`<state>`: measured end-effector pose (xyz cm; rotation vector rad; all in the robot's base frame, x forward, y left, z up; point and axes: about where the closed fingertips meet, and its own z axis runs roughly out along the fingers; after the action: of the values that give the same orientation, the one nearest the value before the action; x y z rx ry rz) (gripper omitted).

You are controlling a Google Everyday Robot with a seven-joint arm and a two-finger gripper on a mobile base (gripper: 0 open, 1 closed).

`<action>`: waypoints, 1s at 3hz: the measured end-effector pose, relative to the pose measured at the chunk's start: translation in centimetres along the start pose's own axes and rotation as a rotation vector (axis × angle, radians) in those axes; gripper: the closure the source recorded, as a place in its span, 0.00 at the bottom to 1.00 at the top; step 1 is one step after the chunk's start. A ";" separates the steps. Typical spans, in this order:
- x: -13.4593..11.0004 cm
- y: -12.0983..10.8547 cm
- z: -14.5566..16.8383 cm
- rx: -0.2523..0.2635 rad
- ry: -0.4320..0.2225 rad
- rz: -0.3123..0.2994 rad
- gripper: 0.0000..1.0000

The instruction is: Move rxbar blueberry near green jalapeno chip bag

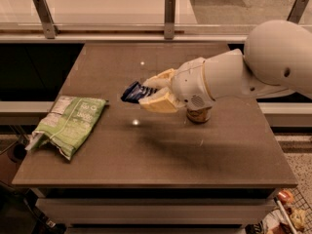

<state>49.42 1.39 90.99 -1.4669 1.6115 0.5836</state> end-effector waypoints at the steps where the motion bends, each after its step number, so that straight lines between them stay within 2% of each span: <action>1: -0.1 0.1 0.2 -0.001 0.017 -0.006 1.00; 3: -0.1 1.1 2.7 -0.062 0.065 -0.019 1.00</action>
Offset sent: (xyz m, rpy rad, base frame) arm -0.0012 0.0238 -0.0168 -0.0865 0.0288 0.0347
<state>49.07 3.83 89.46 -1.5597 1.6402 0.5855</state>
